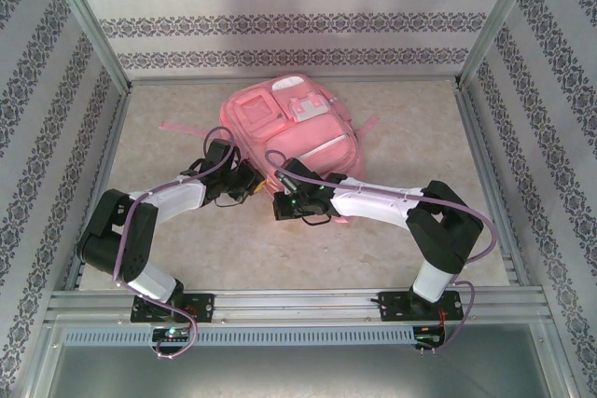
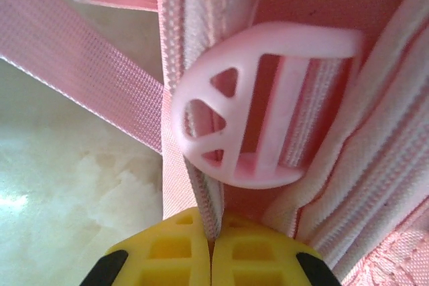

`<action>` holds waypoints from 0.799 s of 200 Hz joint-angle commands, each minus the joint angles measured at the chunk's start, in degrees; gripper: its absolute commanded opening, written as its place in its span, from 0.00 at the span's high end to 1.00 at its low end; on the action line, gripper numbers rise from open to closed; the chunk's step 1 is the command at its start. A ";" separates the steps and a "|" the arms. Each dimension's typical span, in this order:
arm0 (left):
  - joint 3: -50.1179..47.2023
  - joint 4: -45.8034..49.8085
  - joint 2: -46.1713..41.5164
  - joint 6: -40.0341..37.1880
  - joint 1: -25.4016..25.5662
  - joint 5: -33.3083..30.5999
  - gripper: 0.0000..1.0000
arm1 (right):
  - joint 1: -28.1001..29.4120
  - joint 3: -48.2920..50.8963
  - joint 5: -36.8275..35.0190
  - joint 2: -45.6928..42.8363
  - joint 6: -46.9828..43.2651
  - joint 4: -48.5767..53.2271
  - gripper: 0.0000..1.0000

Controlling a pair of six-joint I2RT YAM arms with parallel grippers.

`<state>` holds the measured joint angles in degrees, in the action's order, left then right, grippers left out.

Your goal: Pack the student bag

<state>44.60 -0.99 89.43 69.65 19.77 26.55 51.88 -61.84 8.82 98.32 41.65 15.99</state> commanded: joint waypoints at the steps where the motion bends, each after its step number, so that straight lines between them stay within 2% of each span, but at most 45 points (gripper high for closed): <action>1: 1.36 3.60 -0.93 -2.92 -1.32 -2.21 0.97 | -0.10 1.49 -2.18 -0.47 -2.47 3.43 1.00; 46: 0.45 8.86 -4.29 -6.85 -5.80 -2.59 0.99 | -1.98 8.22 -5.58 -3.65 -4.16 8.23 1.00; 112: 0.18 12.41 -5.40 -9.90 -6.84 -2.52 0.99 | -10.24 15.82 -9.70 -13.13 -7.51 11.43 1.00; 136: 1.81 14.66 -5.64 -11.69 -7.25 -2.63 0.99 | -11.05 14.84 -5.24 -13.30 -11.87 10.93 1.00; 160: 5.86 18.19 -4.86 -15.12 -7.51 -2.20 0.99 | -7.89 11.41 1.63 -12.72 -15.07 9.96 1.00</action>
<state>45.74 10.20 85.97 59.92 14.85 28.58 41.93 -48.07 7.18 85.01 31.44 21.47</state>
